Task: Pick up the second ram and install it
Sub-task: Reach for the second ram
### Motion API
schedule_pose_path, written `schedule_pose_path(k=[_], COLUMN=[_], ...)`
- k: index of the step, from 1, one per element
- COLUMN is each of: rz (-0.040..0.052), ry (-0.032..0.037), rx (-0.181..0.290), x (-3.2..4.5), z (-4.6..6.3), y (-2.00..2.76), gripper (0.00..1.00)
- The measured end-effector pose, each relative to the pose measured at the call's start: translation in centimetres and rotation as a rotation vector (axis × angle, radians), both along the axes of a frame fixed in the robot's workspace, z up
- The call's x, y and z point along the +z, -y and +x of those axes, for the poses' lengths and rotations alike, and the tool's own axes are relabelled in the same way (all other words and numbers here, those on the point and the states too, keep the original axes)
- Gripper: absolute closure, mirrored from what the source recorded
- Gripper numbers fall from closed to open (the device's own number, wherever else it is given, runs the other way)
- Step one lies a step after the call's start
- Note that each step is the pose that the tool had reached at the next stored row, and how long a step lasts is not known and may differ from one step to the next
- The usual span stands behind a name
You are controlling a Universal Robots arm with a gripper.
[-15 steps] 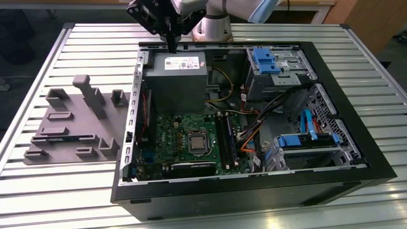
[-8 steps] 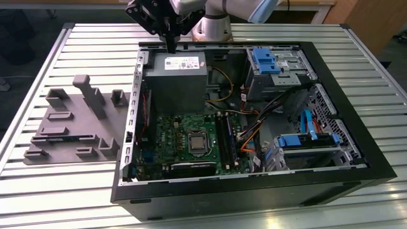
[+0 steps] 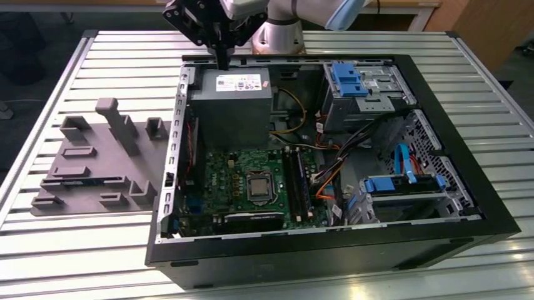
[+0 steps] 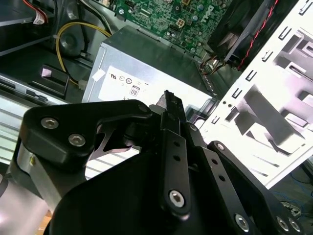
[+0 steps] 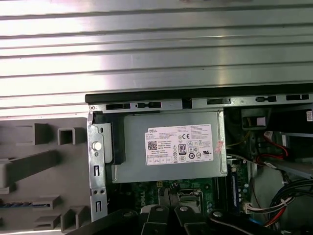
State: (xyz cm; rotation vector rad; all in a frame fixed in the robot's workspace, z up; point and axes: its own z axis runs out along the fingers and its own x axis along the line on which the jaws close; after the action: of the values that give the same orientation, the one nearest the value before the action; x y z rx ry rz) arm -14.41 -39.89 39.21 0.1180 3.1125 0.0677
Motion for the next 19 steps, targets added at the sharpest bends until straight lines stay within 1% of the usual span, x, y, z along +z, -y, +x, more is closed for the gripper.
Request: schedule_pose_path(k=[19], rz=[-0.0001], ry=[0.0000], rx=[0.000], x=[-0.08], z=[-0.77], y=[0.00], gripper=[0.89])
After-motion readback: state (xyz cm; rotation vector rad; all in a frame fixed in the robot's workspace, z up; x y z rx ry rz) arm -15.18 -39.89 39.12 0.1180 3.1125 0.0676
